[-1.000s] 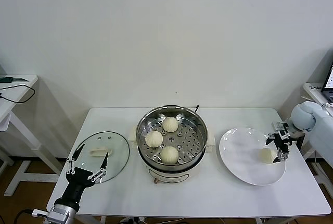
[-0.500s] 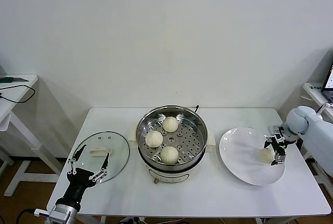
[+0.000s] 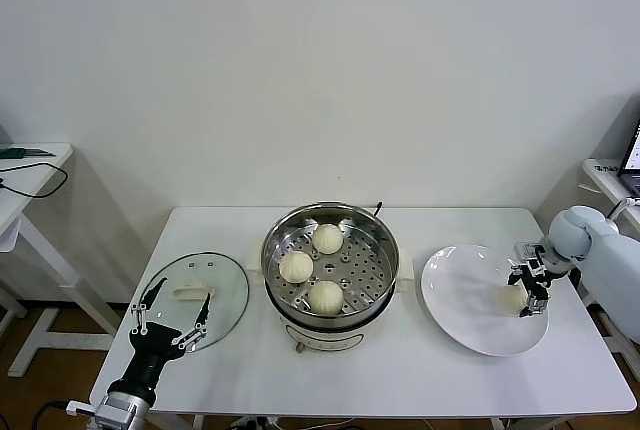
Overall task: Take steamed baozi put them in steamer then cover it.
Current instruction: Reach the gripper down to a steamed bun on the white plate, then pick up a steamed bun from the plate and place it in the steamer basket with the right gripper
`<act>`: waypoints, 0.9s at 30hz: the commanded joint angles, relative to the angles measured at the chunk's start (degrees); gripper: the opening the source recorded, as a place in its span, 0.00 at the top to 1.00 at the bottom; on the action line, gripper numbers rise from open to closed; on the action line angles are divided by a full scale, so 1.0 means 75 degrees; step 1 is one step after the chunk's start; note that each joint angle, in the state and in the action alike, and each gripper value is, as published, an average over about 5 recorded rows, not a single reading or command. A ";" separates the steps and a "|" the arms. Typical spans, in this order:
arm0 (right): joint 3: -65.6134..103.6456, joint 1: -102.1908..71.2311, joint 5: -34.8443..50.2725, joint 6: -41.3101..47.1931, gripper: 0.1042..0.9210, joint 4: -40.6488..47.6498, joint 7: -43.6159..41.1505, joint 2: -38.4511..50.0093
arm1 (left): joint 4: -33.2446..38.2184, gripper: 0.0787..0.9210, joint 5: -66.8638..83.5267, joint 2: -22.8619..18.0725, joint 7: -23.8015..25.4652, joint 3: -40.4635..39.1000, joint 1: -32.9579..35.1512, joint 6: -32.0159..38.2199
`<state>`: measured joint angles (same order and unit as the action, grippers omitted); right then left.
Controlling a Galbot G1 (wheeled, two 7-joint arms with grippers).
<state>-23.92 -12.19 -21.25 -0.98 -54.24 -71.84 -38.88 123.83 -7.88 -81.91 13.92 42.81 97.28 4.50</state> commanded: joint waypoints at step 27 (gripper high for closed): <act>-0.6788 0.6779 0.4807 0.1932 0.24 -0.4233 -0.0202 0.2215 | 0.0263 0.12 -0.0040 0.0035 -0.0056 -0.0213 -0.0001 -0.0009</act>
<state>-48.06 10.81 -1.02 7.63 -73.99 -73.62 -26.43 125.67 -8.19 -81.69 13.49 41.29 97.30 4.41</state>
